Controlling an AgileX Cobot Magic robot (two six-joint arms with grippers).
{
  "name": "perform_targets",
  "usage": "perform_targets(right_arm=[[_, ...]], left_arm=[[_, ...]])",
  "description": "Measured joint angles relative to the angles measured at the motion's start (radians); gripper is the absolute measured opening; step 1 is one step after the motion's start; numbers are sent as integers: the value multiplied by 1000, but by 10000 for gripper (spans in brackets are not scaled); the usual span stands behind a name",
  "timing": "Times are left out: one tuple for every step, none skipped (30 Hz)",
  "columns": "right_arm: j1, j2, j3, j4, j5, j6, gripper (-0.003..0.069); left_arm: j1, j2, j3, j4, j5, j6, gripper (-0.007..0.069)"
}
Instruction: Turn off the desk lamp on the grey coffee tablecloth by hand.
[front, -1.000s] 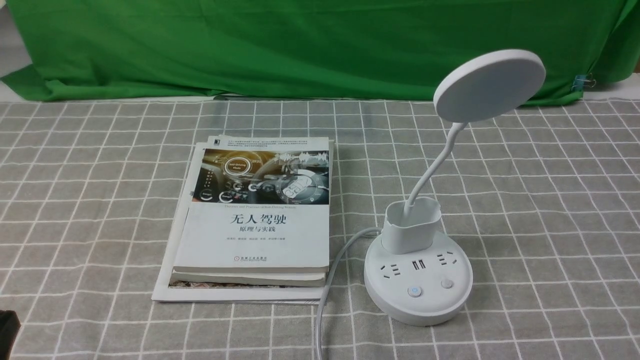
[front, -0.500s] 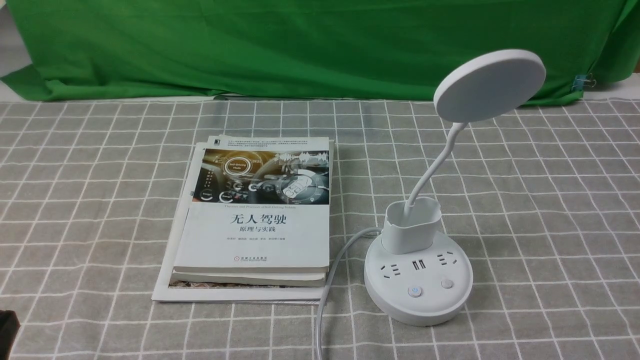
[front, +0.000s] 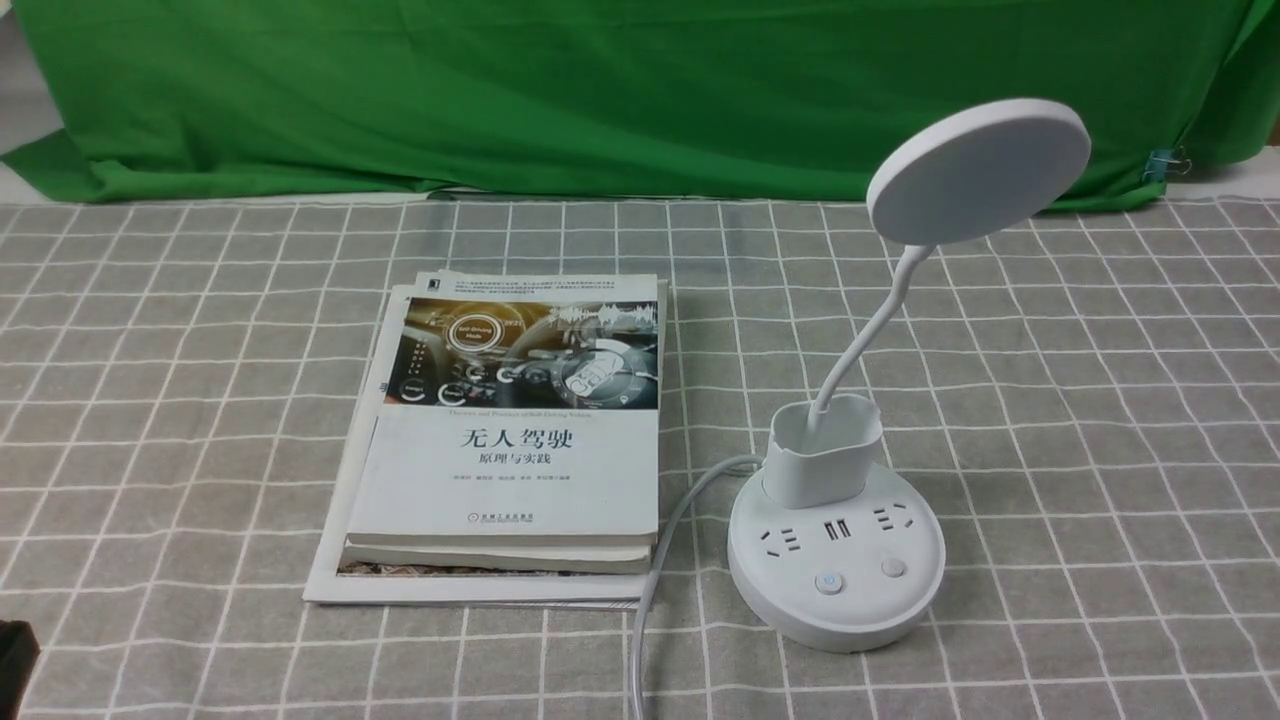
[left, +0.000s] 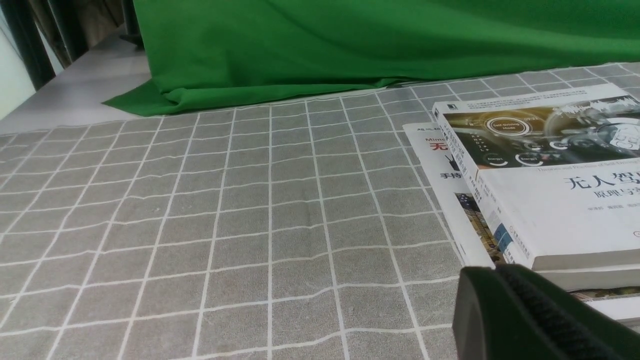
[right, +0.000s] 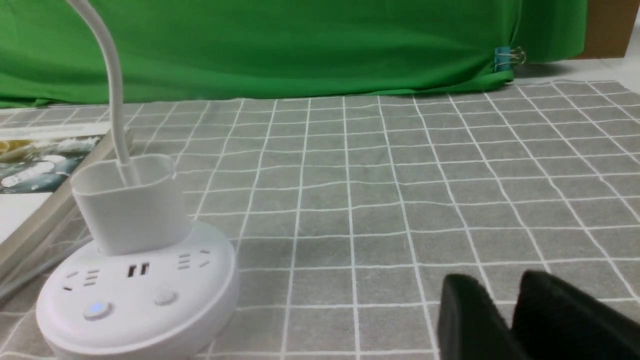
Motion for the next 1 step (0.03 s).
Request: perform_targets(right_arm=[[0, 0, 0, 0, 0, 0, 196]], left_arm=[[0, 0, 0, 0, 0, 0, 1]])
